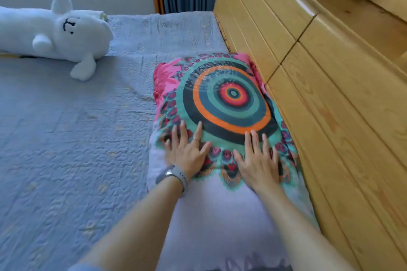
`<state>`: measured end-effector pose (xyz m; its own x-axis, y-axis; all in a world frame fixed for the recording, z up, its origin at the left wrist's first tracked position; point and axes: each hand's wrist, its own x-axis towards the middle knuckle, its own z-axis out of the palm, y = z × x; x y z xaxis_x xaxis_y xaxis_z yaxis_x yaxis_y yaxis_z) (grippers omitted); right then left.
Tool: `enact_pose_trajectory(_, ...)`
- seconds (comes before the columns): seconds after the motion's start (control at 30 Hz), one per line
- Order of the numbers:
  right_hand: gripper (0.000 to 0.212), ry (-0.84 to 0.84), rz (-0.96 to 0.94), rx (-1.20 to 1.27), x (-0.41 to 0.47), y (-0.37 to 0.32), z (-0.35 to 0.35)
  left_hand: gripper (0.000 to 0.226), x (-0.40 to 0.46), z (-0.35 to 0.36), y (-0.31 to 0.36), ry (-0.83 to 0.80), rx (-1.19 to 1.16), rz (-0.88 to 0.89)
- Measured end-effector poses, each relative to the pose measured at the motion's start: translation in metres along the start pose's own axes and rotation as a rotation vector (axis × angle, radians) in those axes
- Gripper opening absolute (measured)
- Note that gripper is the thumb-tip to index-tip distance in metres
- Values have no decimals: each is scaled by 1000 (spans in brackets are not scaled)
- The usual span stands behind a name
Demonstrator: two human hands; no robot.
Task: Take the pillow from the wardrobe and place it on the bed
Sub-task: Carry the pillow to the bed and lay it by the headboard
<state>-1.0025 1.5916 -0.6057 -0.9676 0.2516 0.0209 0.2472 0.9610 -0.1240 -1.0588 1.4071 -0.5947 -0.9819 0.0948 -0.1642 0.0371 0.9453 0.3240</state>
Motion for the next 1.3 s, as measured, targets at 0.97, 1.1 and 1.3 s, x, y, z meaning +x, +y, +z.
enact_pose_trajectory(0.97, 78, -58, -1, -20, 20, -24, 7, 65, 40, -3, -3, -115, 153, 132)
enact_pose_trajectory(1.1, 81, -92, 27, 55, 33, -26, -7, 69, 32, -13, -2, -17, 66, 125)
enact_pose_trajectory(1.3, 76, -138, -24, 13, 14, -36, -13, 69, 10, -15, -7, -170, 139, 89)
